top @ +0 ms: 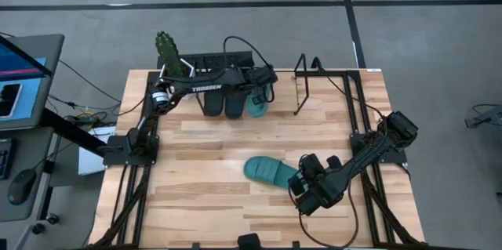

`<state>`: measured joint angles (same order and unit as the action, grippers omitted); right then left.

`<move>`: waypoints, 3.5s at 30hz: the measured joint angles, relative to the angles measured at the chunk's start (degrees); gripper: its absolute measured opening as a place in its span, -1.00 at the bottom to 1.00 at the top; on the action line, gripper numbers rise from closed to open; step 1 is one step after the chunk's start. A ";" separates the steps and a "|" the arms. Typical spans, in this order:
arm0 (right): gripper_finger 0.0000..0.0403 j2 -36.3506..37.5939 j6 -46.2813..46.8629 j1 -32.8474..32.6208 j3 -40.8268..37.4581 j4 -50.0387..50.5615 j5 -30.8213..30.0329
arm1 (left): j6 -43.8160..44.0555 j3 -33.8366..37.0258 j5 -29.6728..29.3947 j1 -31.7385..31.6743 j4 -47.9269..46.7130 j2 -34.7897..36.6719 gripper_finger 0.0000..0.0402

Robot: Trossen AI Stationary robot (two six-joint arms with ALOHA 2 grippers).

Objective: Pick and place slides into the shelf
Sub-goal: Put the left green slides on the shelf, then put the green slides on the shelf

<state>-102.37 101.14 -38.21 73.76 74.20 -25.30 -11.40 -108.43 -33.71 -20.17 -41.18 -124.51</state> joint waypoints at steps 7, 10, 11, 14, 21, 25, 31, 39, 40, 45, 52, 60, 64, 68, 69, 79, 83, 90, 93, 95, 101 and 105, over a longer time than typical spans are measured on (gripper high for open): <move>-1.00 0.00 -1.14 0.00 0.00 -1.44 0.65 | -0.03 0.66 -0.84 0.01 -0.70 -1.10 -1.00; -1.00 0.00 -1.22 0.00 0.00 -1.41 1.05 | -0.35 0.26 -1.23 0.03 -1.03 -1.13 -1.00; -1.00 0.00 -1.27 0.00 0.00 -1.45 1.07 | -0.75 0.23 -1.18 -0.04 -1.05 -1.13 -1.00; -1.00 0.00 -1.27 0.00 0.00 -1.42 1.25 | -1.35 0.21 -0.67 -0.02 -1.10 -1.14 -0.99; -1.00 0.00 -2.04 0.00 0.00 -1.42 1.27 | -1.35 0.23 1.96 -0.06 -0.97 -1.20 -0.80; -1.00 0.00 -2.19 -0.02 0.00 -1.42 1.27 | -1.31 0.23 1.94 -0.06 -0.99 -1.22 -0.70; -1.00 0.00 -2.64 -0.02 0.00 -1.40 1.27 | -0.89 0.23 1.57 0.18 -1.01 -1.27 -0.52; -1.00 0.00 -2.66 -0.24 0.00 -1.41 1.27 | -0.96 0.27 -0.15 0.75 -0.77 -1.29 -0.20; -1.00 0.00 -2.64 -0.40 0.00 -1.41 1.27 | -1.21 0.27 -0.78 0.85 -0.89 -1.29 -0.17; -1.00 0.00 -2.13 -1.27 0.00 -1.41 1.27 | -2.50 0.27 -3.56 1.44 -2.17 -1.29 -0.03; -1.00 0.00 -1.65 -1.88 0.00 -1.49 1.27 | -3.12 0.27 -4.87 2.14 -3.93 -1.29 0.02; -1.00 0.00 -1.62 -1.88 0.00 -1.66 1.27 | -4.06 0.27 -8.27 2.28 -6.89 -1.29 0.02; -1.00 0.00 -1.62 -1.88 0.00 -1.67 1.27 | -4.13 0.27 -9.21 2.26 -8.02 -1.29 0.02; -1.00 0.00 -1.63 -1.88 0.00 -1.67 1.27 | -4.13 0.27 -9.23 2.26 -8.46 -1.29 0.02; -1.00 0.00 -1.64 -1.88 0.00 -1.67 1.27 | -4.13 0.27 -9.23 2.26 -8.48 -1.29 0.02; -1.00 0.00 -1.68 -1.88 0.00 -1.72 1.27 | -4.13 0.27 -9.27 2.86 -11.22 -1.29 0.02; -1.00 0.00 -1.80 -1.88 0.00 -1.77 1.27 | -4.13 -0.70 -9.23 3.84 -14.00 -1.29 0.02; -1.00 0.00 -2.60 -1.93 0.00 -1.88 1.27 | -3.55 -6.70 -9.08 6.36 -20.79 -1.16 0.02; -1.00 0.00 -2.60 -2.25 0.00 -1.86 1.22 | -1.89 -10.84 -8.84 7.54 -25.69 -1.16 0.02; -1.00 0.00 -2.60 -2.76 0.00 -1.86 1.19 | -0.59 -14.44 -8.29 8.30 -29.74 -1.16 0.02; -1.00 0.00 -2.69 -5.43 0.00 -1.86 1.03 | 6.58 -25.26 -0.63 10.36 -47.00 -1.14 0.02; -1.00 0.00 -6.91 -8.14 0.00 -2.80 -0.87 | 9.95 -23.91 12.11 12.09 -48.54 2.61 0.02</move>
<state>-102.37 94.23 -46.35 73.76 71.40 -26.17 -1.45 -132.34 -21.60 -8.08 -89.72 -121.90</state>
